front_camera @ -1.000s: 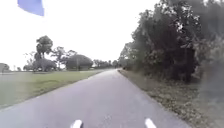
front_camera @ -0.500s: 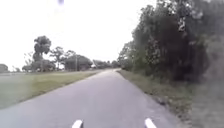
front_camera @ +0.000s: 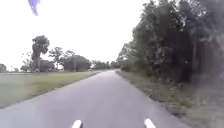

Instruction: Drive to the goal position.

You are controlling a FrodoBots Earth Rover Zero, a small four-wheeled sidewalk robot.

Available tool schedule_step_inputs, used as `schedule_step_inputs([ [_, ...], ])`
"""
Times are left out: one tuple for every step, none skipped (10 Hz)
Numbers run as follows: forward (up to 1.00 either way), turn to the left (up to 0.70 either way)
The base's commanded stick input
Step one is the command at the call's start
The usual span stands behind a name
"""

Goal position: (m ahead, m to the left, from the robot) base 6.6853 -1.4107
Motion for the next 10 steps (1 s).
schedule_step_inputs([
  [0.83,0.03],
  [0.83,0.03],
  [0.83,0.03],
  [0.83,0.03],
  [0.83,0.03],
  [0.83,0.03],
  [0.83,0.03],
  [0.83,0.03],
  [0.83,0.03],
  [0.83,0.03],
])
